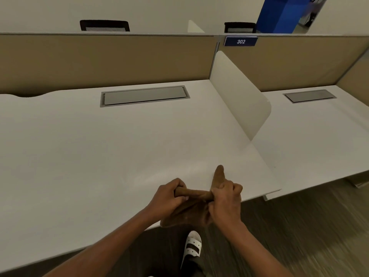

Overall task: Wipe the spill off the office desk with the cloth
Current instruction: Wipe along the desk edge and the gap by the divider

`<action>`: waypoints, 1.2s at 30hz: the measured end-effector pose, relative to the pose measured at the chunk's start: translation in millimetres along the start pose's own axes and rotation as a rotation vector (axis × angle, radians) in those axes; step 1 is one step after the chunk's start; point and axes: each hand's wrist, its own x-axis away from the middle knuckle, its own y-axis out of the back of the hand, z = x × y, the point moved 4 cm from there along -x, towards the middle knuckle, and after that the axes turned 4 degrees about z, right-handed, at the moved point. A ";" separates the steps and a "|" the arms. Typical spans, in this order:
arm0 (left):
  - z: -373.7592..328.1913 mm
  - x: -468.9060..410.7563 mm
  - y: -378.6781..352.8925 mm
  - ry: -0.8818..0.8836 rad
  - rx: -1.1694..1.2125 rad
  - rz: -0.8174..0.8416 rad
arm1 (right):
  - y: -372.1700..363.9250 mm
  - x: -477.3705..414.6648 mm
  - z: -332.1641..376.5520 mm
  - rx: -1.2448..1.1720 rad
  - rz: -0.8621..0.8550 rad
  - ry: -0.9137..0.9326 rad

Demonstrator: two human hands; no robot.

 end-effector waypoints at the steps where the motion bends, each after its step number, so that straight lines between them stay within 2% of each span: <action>1: -10.1 0.8 -2.1 -0.031 0.001 0.007 | 7.6 5.7 -4.6 0.009 -0.022 -0.030; 6: -51.7 11.2 -14.7 -0.179 0.041 0.059 | 48.1 45.0 -32.6 -0.039 -0.183 -0.048; 10: -67.3 19.1 -30.9 -0.259 0.031 0.143 | 47.2 61.6 -59.0 0.008 0.004 -0.209; 12: -67.3 22.3 -35.6 -0.266 0.023 0.159 | 37.7 65.0 -62.9 -0.052 0.097 -0.236; 18: -49.3 39.4 -35.6 -0.256 -0.044 0.196 | -4.9 73.7 -44.4 -0.363 0.335 -0.337; 22: -37.2 44.4 -26.6 -0.225 -0.073 0.181 | -30.4 82.2 -26.1 -0.858 0.402 -0.559; 25: -33.5 43.1 -20.1 -0.207 -0.032 0.148 | -34.9 78.8 -15.3 -1.100 0.286 -0.691; 28: -34.3 39.1 -13.8 -0.176 0.102 0.095 | -20.6 72.6 -15.0 -1.072 -0.015 -0.706; 30: -36.2 33.4 -7.6 -0.149 0.185 0.032 | -5.3 68.0 -14.4 -1.014 -0.187 -0.611; 32: -38.0 25.2 -0.1 -0.137 0.215 -0.046 | 4.0 53.4 -11.7 -0.970 -0.281 -0.466; 34: -33.3 12.7 7.1 -0.095 0.226 -0.122 | 4.4 30.0 -7.0 -0.873 -0.320 -0.318; 36: -18.4 -3.6 13.3 0.029 0.181 -0.197 | -6.5 1.9 -0.8 -0.653 -0.304 -0.211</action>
